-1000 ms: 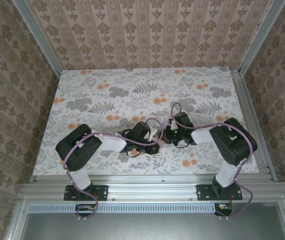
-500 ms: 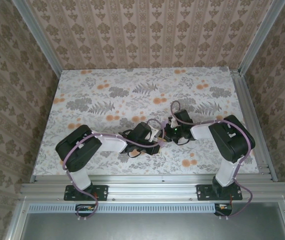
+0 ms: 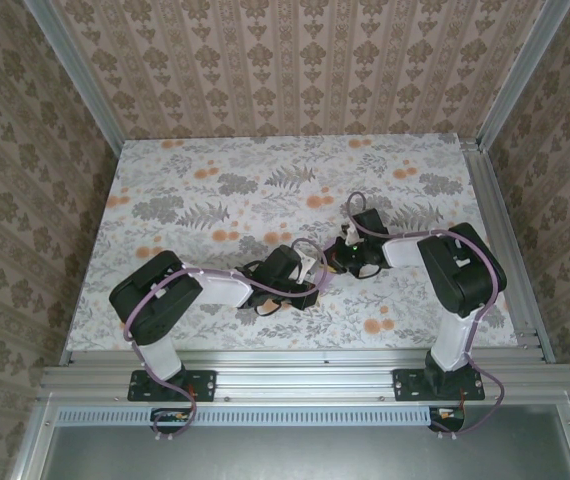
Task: Fold a paper plane with a square sheet of paper (pick it up from the middle)
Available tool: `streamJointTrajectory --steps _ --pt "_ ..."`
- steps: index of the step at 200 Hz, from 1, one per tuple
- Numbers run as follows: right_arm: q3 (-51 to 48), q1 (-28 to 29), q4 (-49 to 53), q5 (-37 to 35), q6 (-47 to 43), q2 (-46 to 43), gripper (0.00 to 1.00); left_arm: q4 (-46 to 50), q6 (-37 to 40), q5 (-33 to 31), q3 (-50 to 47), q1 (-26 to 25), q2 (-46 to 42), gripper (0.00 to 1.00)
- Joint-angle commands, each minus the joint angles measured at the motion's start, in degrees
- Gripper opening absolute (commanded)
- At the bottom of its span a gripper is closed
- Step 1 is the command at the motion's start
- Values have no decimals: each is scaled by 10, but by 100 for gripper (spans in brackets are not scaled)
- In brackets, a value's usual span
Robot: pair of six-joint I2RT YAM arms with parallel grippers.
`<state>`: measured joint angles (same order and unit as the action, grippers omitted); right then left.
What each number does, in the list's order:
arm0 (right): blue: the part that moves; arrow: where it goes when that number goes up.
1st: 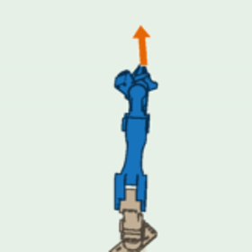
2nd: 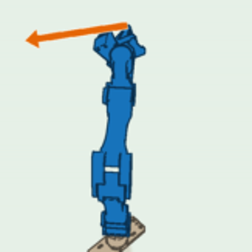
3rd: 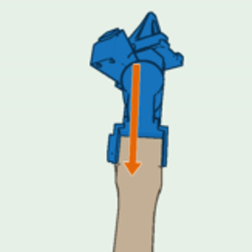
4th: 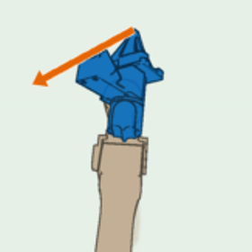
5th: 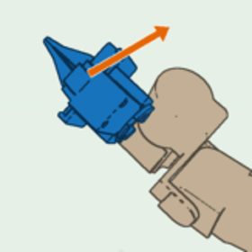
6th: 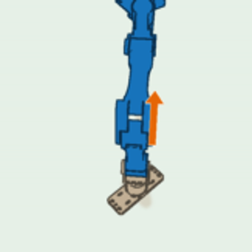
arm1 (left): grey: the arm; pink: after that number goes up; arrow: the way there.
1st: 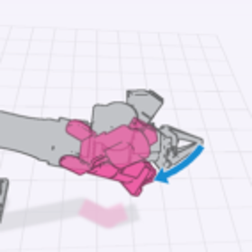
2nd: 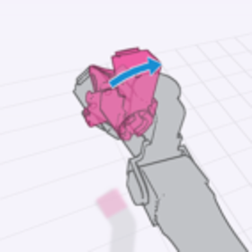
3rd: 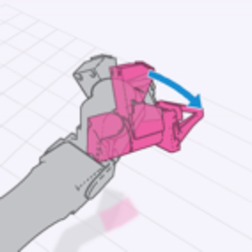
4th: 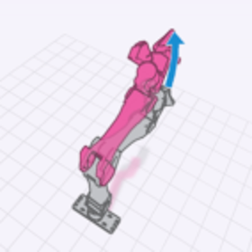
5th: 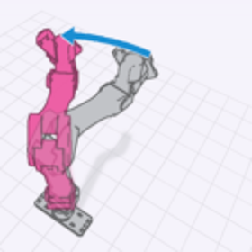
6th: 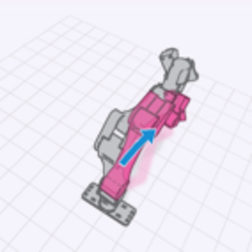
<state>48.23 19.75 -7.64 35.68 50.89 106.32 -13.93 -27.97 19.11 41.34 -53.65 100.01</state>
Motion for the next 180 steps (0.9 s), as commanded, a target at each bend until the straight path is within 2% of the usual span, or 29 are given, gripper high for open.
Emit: streamJointTrajectory --steps 1,180 --pt "27 -28 13 -106 -20 29 3 187 13 -2 -54 -11 29 4" --pt "129 -83 72 -93 -76 83 3 196 19 13 -58 -11 26 2"
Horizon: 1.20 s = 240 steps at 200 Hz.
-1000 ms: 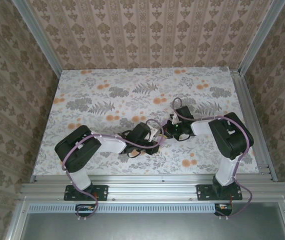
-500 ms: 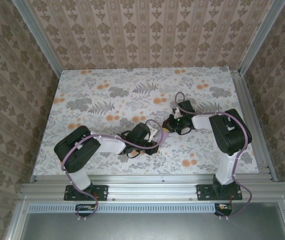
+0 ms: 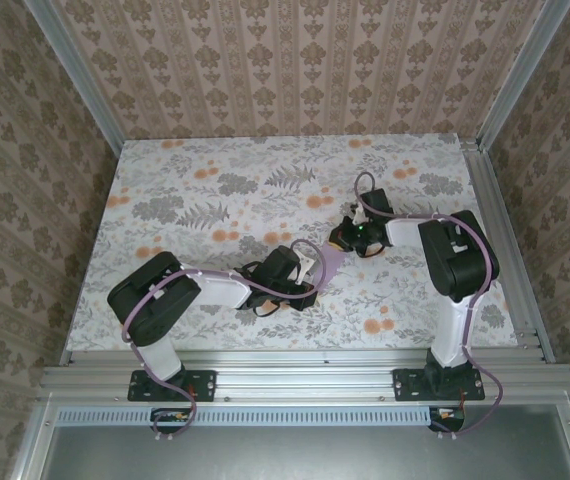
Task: Fold a paper plane with a square sheet of paper (pick it up from the middle)
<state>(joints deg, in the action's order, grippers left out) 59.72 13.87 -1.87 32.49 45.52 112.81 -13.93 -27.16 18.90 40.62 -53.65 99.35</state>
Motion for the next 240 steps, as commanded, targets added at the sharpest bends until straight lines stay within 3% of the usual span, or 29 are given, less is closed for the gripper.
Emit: streamJointTrajectory --steps 1,43,86,120,152,190,240 --pt "14 -24 14 -61 -23 17 3 196 11 15 -51 -11 32 2" --pt "-23 -21 10 -18 -33 -56 3 192 9 11 -45 -11 36 2" --pt "-102 -20 85 -21 -69 -209 4 187 8 12 -36 -11 43 3" --pt "-169 21 24 37 -2 -268 4 184 11 16 -30 -11 47 3" --pt "-193 77 -42 29 55 -250 4 181 9 18 -25 -11 42 3" --pt "-194 104 -89 13 73 -194 3 176 6 18 -30 -12 31 3" --pt "-154 110 -61 -14 46 -137 5 175 8 22 -26 -12 33 3"
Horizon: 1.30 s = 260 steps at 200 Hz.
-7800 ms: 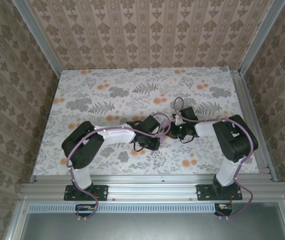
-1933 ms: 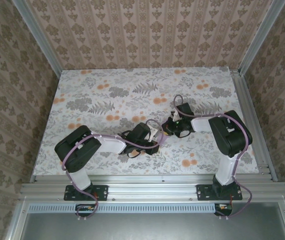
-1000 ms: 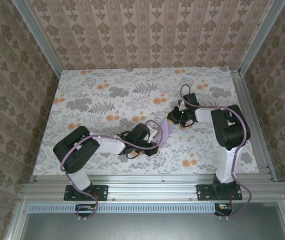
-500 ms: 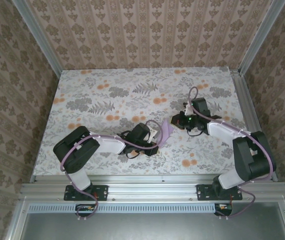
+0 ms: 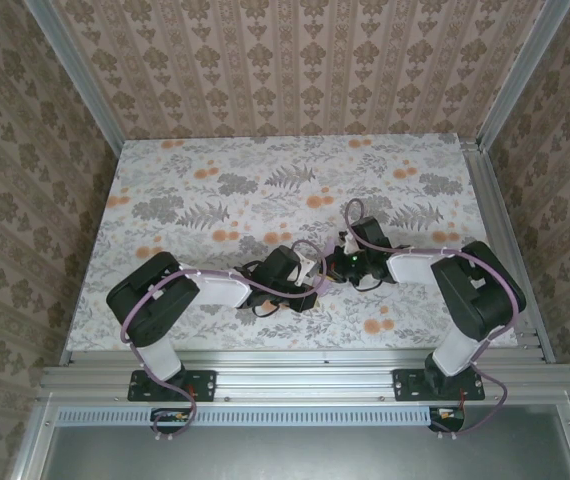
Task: Fold a paper plane with a square sheet of paper (pick it up from the middle)
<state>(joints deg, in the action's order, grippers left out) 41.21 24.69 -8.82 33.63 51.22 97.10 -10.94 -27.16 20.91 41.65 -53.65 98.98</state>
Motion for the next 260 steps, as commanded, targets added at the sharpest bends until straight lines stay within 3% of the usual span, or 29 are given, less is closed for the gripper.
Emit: streamJointTrajectory --steps 1,95,188,260 --pt "32 2 10 -26 -11 20 6 146 9 2 -35 -11 37 3" --pt "109 -26 77 -87 -83 110 7 153 12 7 -44 -11 32 2" --pt "136 -102 66 -58 -112 150 6 158 16 15 -61 -11 31 2" --pt "176 -129 75 -41 -118 182 6 163 16 19 -65 -11 28 2"
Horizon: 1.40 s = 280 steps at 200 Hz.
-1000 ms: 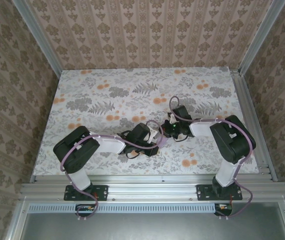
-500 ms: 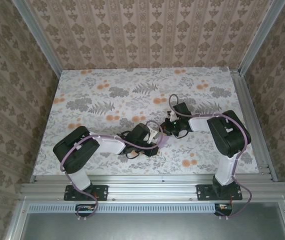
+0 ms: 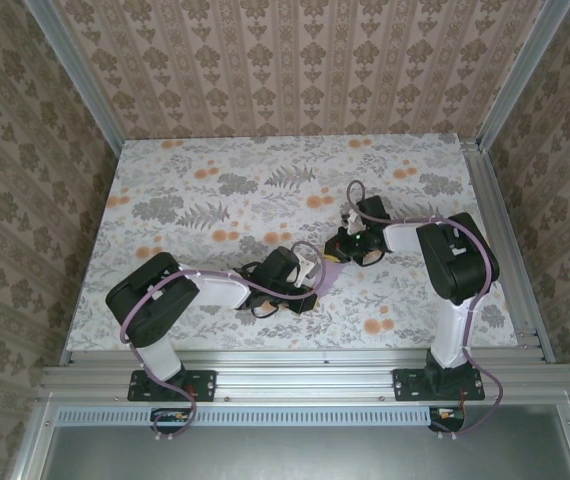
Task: Fold a paper plane with a square sheet of paper (pick it up from the middle)
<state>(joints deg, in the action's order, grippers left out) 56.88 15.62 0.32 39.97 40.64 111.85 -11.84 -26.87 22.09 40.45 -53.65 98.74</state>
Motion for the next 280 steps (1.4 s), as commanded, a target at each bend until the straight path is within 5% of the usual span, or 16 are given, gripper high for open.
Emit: streamJointTrajectory --steps 1,94,181,250,280 --pt "20 -38 -16 -104 -13 35 6 172 13 8 -53 -11 31 2" --pt "50 -60 3 -91 -24 38 7 179 15 9 -41 -11 30 2" --pt "-26 -61 54 -75 -62 -117 16 221 13 9 49 -22 -8 10" --pt "-115 -59 100 -71 -90 -247 33 300 40 -25 172 -26 -49 35" --pt "-153 -58 118 -81 -86 -313 40 385 65 -100 226 -32 -69 39"
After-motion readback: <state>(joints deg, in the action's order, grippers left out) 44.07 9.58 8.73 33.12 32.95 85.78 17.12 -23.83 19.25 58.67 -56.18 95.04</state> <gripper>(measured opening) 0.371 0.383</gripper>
